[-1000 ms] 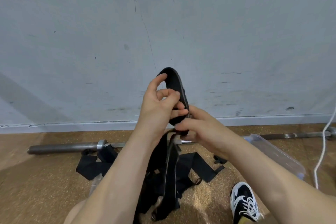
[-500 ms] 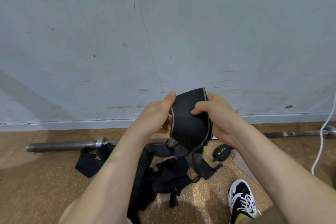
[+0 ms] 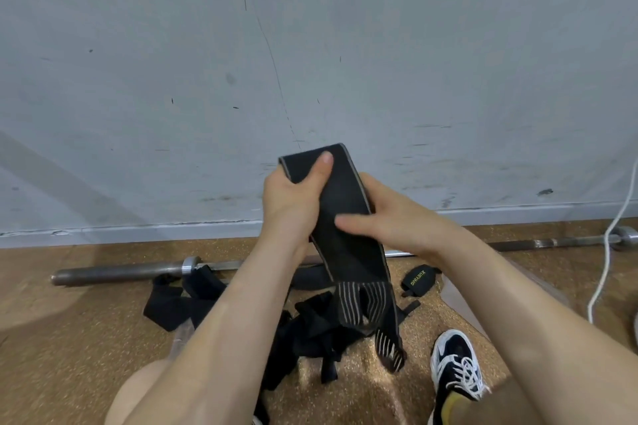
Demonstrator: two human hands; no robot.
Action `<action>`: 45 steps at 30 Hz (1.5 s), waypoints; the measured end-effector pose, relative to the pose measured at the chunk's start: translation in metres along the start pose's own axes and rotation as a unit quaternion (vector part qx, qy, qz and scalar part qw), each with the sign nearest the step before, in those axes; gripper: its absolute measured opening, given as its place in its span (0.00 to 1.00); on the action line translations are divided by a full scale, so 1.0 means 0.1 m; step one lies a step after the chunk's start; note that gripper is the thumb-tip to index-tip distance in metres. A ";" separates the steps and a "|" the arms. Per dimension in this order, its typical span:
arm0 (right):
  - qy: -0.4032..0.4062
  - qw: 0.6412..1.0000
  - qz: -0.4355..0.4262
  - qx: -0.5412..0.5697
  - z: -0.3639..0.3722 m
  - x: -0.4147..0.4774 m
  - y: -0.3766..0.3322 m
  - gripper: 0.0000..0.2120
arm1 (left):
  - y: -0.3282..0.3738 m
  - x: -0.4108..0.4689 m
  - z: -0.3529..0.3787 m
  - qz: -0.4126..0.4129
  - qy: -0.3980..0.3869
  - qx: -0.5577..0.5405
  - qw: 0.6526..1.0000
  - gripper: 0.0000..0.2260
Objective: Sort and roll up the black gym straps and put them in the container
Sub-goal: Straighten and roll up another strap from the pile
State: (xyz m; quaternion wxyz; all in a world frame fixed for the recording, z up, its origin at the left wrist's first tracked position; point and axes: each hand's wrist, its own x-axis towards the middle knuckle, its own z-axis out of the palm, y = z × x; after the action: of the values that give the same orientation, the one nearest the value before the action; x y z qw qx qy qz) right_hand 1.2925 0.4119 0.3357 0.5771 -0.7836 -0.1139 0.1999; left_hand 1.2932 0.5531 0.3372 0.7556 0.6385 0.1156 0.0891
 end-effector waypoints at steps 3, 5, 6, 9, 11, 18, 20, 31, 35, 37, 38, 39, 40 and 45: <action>-0.015 0.999 -0.020 -0.028 0.07 -0.02 0.09 0.14 | 0.15 0.07 -0.11 -0.015 -0.032 -0.105 0.994 0.12; 0.091 0.993 -0.054 0.055 0.10 0.01 0.05 0.11 | 0.19 0.07 -0.16 -0.047 -0.104 -0.119 0.986 0.14; 0.150 0.980 -0.059 0.115 0.09 0.04 0.04 0.11 | 0.17 0.04 -0.15 -0.064 -0.131 -0.075 0.986 0.15; 0.237 0.948 -0.021 0.211 0.03 0.10 0.00 0.07 | 0.03 -0.09 -0.06 -0.122 -0.199 0.060 0.970 0.15; 0.218 0.950 0.025 0.222 -0.02 0.09 -0.04 0.07 | -0.06 -0.18 0.00 -0.122 -0.221 0.091 0.963 0.11; 0.101 0.985 0.112 0.084 0.04 0.07 -0.06 0.18 | -0.07 -0.07 -0.03 -0.092 -0.089 0.049 0.991 0.08; 0.147 0.987 0.066 0.016 0.06 0.07 -0.02 0.25 | -0.03 -0.06 -0.05 -0.118 -0.121 0.024 0.985 0.09; 0.004 0.983 0.012 0.181 -0.03 -0.05 -0.16 0.13 | -0.01 -0.03 -0.12 -0.036 -0.102 0.036 0.993 0.06; -0.033 0.989 0.007 0.144 -0.04 -0.10 -0.14 0.25 | -0.04 -0.02 -0.12 -0.009 -0.082 0.051 0.995 0.06; 0.039 0.991 -0.010 0.131 0.03 -0.05 -0.11 0.19 | -0.04 -0.02 -0.11 -0.022 -0.087 0.042 0.995 0.07; 0.071 0.988 -0.020 0.133 0.06 -0.02 -0.10 0.18 | -0.03 -0.03 -0.11 -0.035 -0.094 0.031 0.994 0.08; 0.095 0.986 -0.030 0.136 0.07 0.00 -0.09 0.18 | -0.01 -0.03 -0.12 -0.050 -0.106 0.014 0.993 0.09; 0.112 0.983 -0.039 0.140 0.08 0.01 -0.08 0.18 | 0.01 -0.03 -0.13 -0.065 -0.125 -0.009 0.990 0.10; 0.129 0.984 -0.042 0.113 0.06 0.01 -0.09 0.24 | 0.09 -0.01 -0.18 -0.096 -0.147 -0.035 0.984 0.23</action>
State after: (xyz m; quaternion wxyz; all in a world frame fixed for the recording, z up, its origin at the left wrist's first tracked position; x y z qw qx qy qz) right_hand 1.2909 0.4203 0.3427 0.6795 -0.7272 -0.0477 0.0846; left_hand 1.2868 0.5717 0.3433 0.7911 0.6041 0.0604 -0.0749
